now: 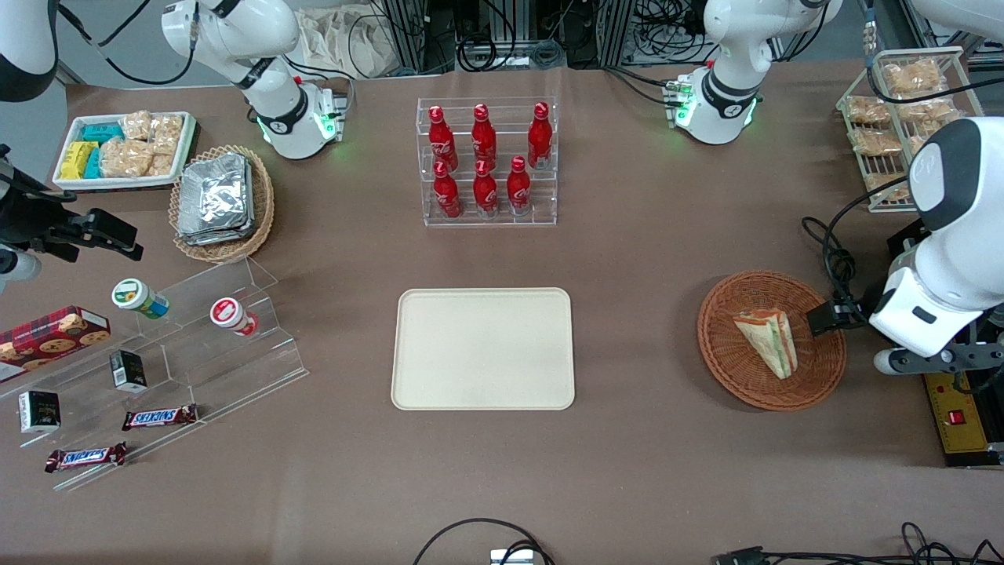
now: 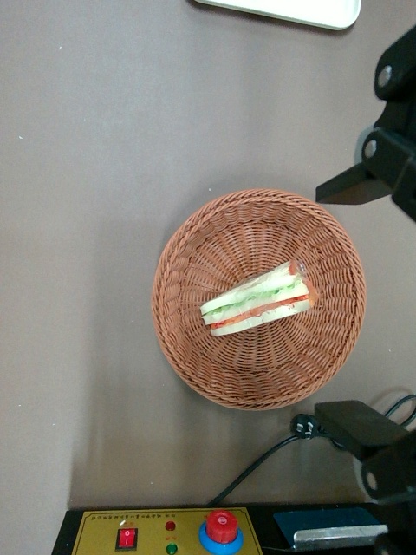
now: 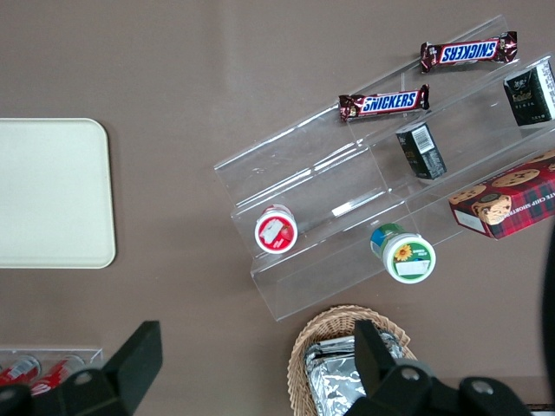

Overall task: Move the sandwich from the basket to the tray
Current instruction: 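Lower the left gripper over the wrapped sandwich in the wicker basket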

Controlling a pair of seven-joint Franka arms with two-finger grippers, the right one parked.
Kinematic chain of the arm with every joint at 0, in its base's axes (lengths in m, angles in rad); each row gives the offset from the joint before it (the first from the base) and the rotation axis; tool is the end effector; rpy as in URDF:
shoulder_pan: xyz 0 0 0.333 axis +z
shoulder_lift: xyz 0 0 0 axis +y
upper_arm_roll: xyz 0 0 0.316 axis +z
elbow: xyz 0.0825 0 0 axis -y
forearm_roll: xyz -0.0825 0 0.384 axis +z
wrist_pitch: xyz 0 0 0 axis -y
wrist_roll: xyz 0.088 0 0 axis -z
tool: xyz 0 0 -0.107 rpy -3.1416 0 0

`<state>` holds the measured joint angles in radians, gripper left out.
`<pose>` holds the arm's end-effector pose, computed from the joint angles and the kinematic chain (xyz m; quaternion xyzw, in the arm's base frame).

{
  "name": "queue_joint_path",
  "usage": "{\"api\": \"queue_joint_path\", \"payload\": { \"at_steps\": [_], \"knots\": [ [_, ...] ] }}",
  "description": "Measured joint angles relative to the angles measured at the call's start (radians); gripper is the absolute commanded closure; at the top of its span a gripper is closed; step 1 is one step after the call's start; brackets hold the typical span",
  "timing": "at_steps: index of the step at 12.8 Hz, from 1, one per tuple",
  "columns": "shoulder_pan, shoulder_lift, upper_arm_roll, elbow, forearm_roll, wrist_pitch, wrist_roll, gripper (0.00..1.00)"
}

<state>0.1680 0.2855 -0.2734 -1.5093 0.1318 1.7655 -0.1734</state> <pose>0.6436 -0.0365 0.5044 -0.9993 -0.0255 0.0055 0.0274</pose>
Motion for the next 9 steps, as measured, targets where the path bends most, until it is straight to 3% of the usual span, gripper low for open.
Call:
{"api": "queue_joint_path", "payload": {
  "at_steps": [6,9],
  "knots": [
    [-0.001,0.024,0.0,-0.004,0.0,-0.007,-0.031,0.0],
    [-0.001,0.049,0.0,-0.043,0.0,-0.007,-0.183,0.0]
  ]
}}
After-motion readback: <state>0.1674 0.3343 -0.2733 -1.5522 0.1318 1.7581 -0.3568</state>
